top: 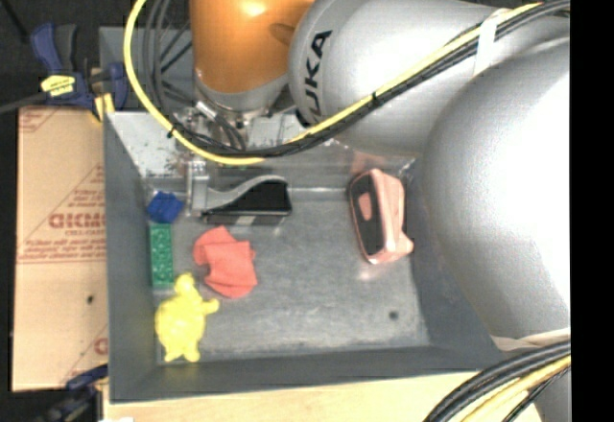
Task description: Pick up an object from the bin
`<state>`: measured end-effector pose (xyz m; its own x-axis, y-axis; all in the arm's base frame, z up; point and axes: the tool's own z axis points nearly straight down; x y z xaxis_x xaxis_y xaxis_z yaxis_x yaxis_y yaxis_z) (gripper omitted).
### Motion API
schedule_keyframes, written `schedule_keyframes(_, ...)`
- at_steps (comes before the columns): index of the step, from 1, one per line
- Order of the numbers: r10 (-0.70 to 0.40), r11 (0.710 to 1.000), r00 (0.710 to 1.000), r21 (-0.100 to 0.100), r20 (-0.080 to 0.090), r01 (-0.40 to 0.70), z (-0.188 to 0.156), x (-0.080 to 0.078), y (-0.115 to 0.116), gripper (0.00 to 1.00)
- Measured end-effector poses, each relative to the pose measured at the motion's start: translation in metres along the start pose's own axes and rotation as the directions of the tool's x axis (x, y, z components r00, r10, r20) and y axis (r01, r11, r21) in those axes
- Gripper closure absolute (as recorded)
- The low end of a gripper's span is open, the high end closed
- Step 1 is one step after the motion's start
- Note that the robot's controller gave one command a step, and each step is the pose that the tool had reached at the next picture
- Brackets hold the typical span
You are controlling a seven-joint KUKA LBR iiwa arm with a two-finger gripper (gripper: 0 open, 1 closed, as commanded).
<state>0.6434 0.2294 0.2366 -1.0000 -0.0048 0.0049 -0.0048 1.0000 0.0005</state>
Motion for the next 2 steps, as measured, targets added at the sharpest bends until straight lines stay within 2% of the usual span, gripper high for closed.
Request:
schedule_keyframes(1, 0.004, 1.000, 1.000, -0.002, 0.009, -0.004, -0.006, -0.002, -0.001, 0.00)
schedule_keyframes(2, -0.177, 0.984, 0.984, 0.000, 0.012, 0.177, 0.024, 0.000, -0.019, 0.00)
